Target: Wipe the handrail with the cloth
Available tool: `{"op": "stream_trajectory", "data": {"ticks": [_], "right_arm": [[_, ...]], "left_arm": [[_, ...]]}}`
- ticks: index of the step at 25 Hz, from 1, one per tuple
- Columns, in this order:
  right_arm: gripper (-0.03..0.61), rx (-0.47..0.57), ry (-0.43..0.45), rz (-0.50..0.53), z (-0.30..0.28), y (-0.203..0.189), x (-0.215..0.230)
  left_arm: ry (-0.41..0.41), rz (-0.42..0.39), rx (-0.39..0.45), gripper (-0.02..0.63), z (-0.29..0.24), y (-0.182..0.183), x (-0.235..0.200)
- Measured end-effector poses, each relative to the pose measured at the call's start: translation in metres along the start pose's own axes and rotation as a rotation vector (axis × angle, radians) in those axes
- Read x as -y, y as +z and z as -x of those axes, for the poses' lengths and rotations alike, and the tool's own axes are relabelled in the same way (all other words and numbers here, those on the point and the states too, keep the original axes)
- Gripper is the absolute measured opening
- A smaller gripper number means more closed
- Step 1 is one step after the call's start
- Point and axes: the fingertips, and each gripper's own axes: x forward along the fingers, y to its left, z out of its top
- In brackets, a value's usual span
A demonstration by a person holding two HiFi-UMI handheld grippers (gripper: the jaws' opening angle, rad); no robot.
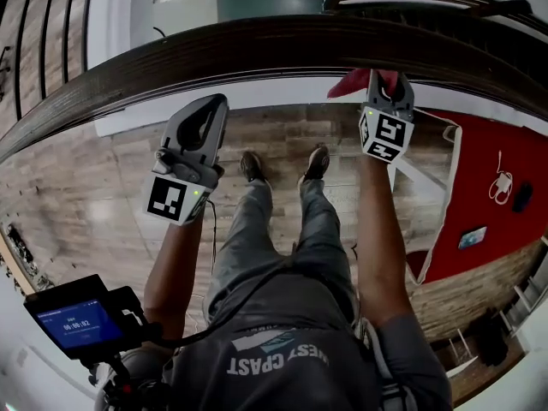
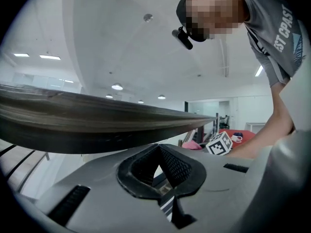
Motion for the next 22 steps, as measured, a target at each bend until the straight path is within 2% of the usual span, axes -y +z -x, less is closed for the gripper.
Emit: {"op": "stream_trajectory", "data": {"ticks": [2,4,6,7,9,11,12,15,17,19,22], "right_arm": [[0.08,-0.035,-0.013,0.018,-0.014,0.005,-0.038],[0.08,-0.013,0.066,0.066,-0.028,0.023,-0.115],[0.08,0.023,0.188,0.071,-0.032,0.037,-0.178],[0.08,0.034,0.249,0.059,-0.03,0.039,-0.195],[0.08,0.035,0.336,0.027,-0.021,0.037,-0.201],[0.08,0.029,0.318,-0.003,-0.015,0.038,-0.181],[0.08,0.031,0.266,-0.01,-0.015,0.042,-0.172],[0.078,0.002,0.035,-0.007,-0.019,0.048,-0.156],[0.08,-0.041,-0.056,-0.013,-0.022,0.036,-0.143],[0.078,-0.035,-0.02,0.003,-0.03,0.035,-0.162],[0.078,0.003,0.215,0.054,-0.038,0.057,-0.263]], "left_arm": [[0.023,0.018,0.013,0.006,0.032,-0.011,-0.045],[0.037,0.031,0.014,0.006,0.054,-0.019,-0.074],[0.033,0.027,0.012,0.006,0.05,-0.019,-0.07],[0.028,0.022,0.012,0.006,0.04,-0.016,-0.058],[0.021,0.011,0.006,0.006,0.02,-0.011,-0.031],[0.024,0.01,-0.006,0.006,0.02,-0.01,-0.03],[0.029,0.013,-0.004,0.006,0.032,-0.01,-0.046],[0.053,0.018,-0.008,0.006,0.097,-0.019,-0.13],[0.066,0.025,-0.008,0.006,0.119,-0.023,-0.155],[0.066,0.029,-0.009,0.006,0.118,-0.026,-0.15],[0.033,0.027,-0.011,0.006,0.105,-0.022,-0.128]]}}
